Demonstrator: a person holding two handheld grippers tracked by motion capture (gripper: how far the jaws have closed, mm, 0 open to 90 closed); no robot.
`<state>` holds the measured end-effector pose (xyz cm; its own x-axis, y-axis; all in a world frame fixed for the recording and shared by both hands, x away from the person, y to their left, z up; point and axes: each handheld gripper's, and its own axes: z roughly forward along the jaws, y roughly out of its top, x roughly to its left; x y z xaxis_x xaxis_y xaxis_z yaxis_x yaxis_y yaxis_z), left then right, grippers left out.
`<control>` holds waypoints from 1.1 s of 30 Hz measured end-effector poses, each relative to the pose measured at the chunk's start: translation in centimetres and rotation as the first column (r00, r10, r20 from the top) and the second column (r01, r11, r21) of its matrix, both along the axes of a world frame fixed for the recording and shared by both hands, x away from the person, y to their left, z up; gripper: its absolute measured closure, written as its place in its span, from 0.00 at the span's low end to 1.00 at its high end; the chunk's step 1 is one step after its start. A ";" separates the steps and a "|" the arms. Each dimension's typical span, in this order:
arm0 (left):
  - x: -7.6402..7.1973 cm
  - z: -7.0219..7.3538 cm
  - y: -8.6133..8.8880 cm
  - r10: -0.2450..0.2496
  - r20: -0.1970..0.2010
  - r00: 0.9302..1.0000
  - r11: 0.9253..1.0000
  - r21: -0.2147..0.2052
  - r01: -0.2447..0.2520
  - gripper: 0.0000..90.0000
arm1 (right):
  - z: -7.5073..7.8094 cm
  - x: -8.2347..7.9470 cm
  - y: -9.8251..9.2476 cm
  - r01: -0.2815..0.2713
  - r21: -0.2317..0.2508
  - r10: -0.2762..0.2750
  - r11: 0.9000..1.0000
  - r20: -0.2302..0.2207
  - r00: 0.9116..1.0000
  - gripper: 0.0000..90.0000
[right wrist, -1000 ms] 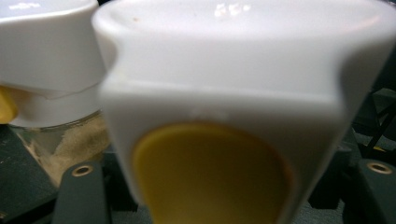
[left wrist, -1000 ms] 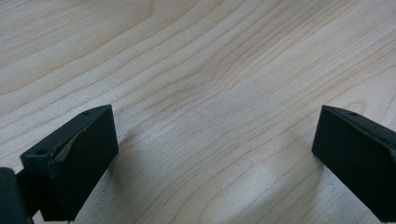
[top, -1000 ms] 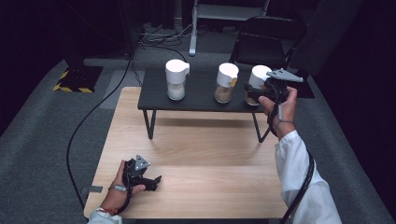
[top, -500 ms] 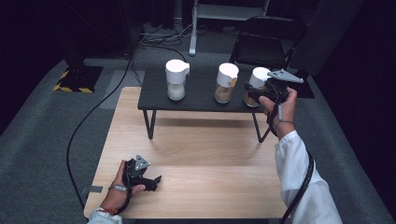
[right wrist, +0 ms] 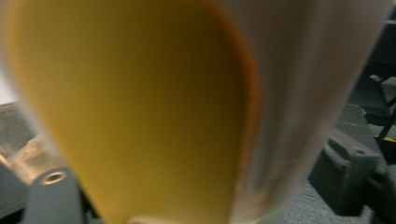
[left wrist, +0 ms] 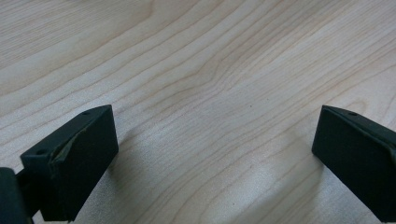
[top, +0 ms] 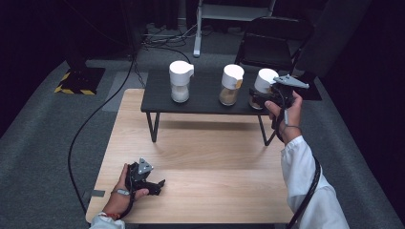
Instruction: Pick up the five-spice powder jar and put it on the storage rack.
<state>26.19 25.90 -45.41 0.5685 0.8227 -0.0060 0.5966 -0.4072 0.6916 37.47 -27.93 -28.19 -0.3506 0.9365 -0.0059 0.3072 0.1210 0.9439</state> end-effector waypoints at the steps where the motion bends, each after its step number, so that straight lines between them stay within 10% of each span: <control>1: 0.0 0.0 0.0 0.000 0.000 1.000 1.000 0.000 0.000 0.00 | -0.2 -0.1 0.1 0.007 -0.001 -0.007 1.000 0.009 1.000 0.15; 33: 0.0 0.0 0.0 0.000 0.001 1.000 1.000 0.001 0.000 0.00 | -2.7 -1.3 0.8 -0.017 -0.113 0.032 0.993 0.129 0.991 0.02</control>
<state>26.17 25.88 -45.42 0.5682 0.8229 -0.0048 0.5959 -0.4074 0.6921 36.18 -27.09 -30.93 -0.3628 0.9185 -0.1572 0.1777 0.2338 0.9559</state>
